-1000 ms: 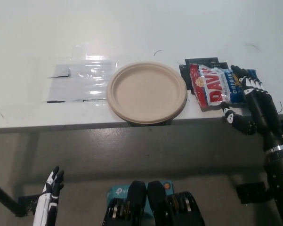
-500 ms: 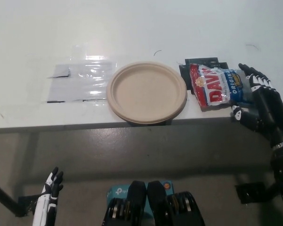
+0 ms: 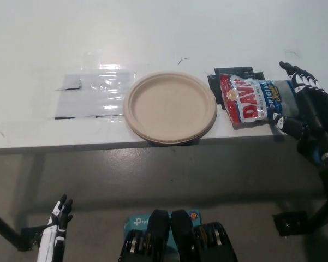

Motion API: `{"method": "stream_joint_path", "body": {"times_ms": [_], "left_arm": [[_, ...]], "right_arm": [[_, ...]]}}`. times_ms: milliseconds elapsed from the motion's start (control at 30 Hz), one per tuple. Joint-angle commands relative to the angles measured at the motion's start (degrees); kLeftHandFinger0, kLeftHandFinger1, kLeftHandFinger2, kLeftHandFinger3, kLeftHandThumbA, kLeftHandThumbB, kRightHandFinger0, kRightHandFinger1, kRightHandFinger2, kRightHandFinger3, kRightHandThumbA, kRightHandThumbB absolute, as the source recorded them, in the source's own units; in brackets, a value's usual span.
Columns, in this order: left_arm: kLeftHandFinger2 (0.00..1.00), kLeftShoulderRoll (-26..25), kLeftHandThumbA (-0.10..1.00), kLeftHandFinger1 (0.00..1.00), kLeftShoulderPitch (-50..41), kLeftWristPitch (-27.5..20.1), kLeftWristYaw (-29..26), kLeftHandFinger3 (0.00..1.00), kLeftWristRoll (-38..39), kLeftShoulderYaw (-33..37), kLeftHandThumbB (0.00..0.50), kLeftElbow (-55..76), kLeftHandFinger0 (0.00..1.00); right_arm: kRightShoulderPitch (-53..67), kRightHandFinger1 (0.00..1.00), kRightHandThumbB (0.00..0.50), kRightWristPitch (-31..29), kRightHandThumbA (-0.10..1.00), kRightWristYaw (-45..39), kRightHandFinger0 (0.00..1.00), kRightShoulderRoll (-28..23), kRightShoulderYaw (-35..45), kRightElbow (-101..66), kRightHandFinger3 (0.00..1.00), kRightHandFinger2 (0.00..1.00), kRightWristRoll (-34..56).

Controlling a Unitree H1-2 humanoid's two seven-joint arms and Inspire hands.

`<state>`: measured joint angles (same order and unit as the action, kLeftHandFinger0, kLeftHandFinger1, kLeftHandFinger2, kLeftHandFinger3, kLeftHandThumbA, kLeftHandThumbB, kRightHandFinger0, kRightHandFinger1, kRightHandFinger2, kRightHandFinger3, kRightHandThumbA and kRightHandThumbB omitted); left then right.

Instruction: The robot picks up a small bag of sunflower seeds on the right hand side and take it to the empty plate on the left hand side then pours some sunflower seeds on to the plate.

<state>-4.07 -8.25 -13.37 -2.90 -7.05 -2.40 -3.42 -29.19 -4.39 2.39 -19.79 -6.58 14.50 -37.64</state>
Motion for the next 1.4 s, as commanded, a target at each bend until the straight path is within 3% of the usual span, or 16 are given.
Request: {"method": "stream_joint_path", "body": {"times_ms": [0,233,333,533,733,800,1100,1367], "left_arm": [[1.00,-0.50,1.00,1.00,-0.02,-1.92,0.17,1.00,0.89,-0.15,0.068,1.30,1.00],[1.00,-0.60,1.00,1.00,0.12,-1.41,0.27,1.00,0.89,-0.27,0.070,1.87,1.00],[1.00,-0.64,1.00,1.00,0.13,-0.82,0.47,1.00,1.18,-0.32,0.095,1.77,1.00],[1.00,-0.73,1.00,1.00,0.16,-1.58,0.34,1.00,1.11,-0.33,0.070,1.53,1.00],[1.00,-0.91,1.00,1.00,0.36,-2.00,0.41,1.00,1.35,-0.39,0.070,1.16,1.00],[1.00,-0.87,1.00,1.00,0.36,-1.16,0.57,1.00,1.83,-0.47,0.083,1.61,1.00],[1.00,-1.18,1.00,1.00,-0.06,-1.05,0.89,1.00,2.07,-0.26,0.057,2.03,1.00],[1.00,-1.19,1.00,1.00,0.14,-1.57,0.81,1.00,2.50,-0.28,0.053,1.53,1.00]], "right_arm": [[-4.40,1.00,0.431,2.97,0.69,-3.14,1.00,-2.60,-1.28,-0.71,1.00,1.00,-1.37],[-6.83,1.00,0.460,5.71,0.74,-7.16,1.00,-5.27,-3.71,-0.87,1.00,1.00,-2.01],[-7.66,1.00,0.481,6.53,0.73,-8.71,1.00,-6.35,-4.77,-0.90,1.00,1.00,-2.65],[-9.23,1.00,0.500,7.22,0.76,-11.02,1.00,-7.67,-6.80,-0.16,1.00,1.00,-3.63],[-10.83,1.00,0.481,6.71,1.00,-13.44,1.00,-9.02,-9.42,1.73,1.00,1.00,-4.04],[-10.99,1.00,0.473,6.31,1.00,-13.62,1.00,-9.17,-9.80,2.03,1.00,1.00,-3.64],[-11.33,1.00,0.445,5.81,1.00,-12.86,1.00,-9.14,-11.18,3.77,1.00,1.00,-4.17],[-12.13,1.00,0.448,5.74,1.00,-10.38,1.00,-8.47,-11.48,6.92,1.00,1.00,-5.02]]}}
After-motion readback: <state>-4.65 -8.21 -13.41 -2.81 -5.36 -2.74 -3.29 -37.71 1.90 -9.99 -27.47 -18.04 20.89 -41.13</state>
